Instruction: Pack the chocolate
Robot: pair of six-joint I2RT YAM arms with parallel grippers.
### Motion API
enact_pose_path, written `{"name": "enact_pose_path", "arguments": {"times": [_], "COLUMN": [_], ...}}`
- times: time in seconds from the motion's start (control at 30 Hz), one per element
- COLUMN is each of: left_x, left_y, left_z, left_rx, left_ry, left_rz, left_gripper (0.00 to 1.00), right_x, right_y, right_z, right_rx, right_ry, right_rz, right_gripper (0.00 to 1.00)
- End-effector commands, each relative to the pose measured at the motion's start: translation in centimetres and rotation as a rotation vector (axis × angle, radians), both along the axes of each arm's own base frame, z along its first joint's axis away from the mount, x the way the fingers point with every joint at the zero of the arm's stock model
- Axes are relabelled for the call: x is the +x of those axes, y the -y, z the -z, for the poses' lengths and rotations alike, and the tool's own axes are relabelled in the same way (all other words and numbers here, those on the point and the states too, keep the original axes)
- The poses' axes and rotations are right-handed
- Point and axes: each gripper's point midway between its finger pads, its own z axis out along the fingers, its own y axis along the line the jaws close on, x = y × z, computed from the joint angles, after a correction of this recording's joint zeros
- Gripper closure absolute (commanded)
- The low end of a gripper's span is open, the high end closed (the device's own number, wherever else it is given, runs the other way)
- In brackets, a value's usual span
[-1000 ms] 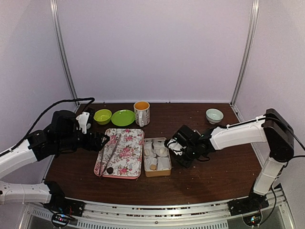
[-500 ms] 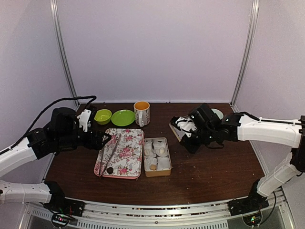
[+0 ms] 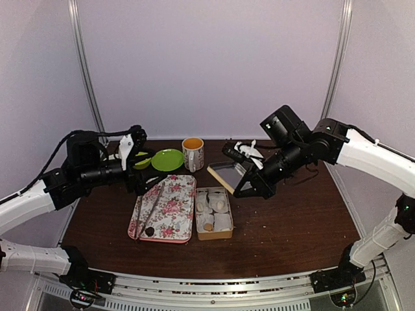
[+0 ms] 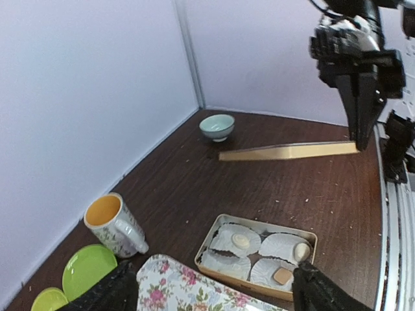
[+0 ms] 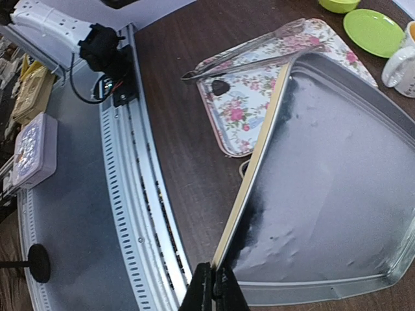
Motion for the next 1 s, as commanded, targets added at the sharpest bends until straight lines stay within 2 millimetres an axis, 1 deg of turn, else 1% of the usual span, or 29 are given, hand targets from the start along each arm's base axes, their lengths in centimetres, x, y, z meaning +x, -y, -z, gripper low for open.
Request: {"name": "enact_pose_path", "arguments": {"times": [0.0,0.03,0.13,0.23,0.37,0.43,0.5,0.6,0.67,0.97], "left_x": [-4.1,-4.4,-5.2,-5.9,-6.1,-6.7,-7.2,-7.6,-7.8,-8.2], "left_y": [3.4,3.9,5.3,7.1,9.0,9.7,10.1,10.8,11.1,12.1], "left_z": [-3.9,-4.2,-3.9,-2.9,-2.0,-1.9,-1.7,-1.5,-1.5,-1.8], "left_rx": [-0.015,-0.02,-0.008,0.042,0.092,0.097,0.108,0.125,0.127,0.12], "left_ry": [0.349,0.353,0.342,0.36,0.392,0.401,0.412,0.437,0.442,0.45], "left_rz": [0.39,0.427,0.556,0.648,0.695,0.746,0.777,0.782,0.792,0.816], "left_gripper": [0.16,0.16,0.18,0.19,0.17,0.18,0.2,0.24,0.28,0.61], "right_x": [-5.0,-5.6,-6.8,-7.7,-8.5,-8.5,-8.5,-8.8,-8.9,-9.0], "right_y": [-0.3,-0.3,-0.3,-0.2,-0.2,-0.3,-0.4,-0.5,-0.5,-1.1], "right_z": [-3.7,-4.2,-5.5,-6.0,-6.3,-6.3,-6.5,-6.9,-7.1,-6.6], "right_rx": [0.102,0.12,0.166,0.194,0.22,0.228,0.236,0.258,0.271,0.292], "right_ry": [-0.086,-0.093,-0.105,-0.117,-0.127,-0.116,-0.11,-0.113,-0.111,-0.118], "right_rz": [-0.189,-0.211,-0.261,-0.303,-0.352,-0.361,-0.364,-0.387,-0.393,-0.43], "right_gripper": [1.0,1.0,1.0,1.0,1.0,1.0,1.0,1.0,1.0,1.0]}}
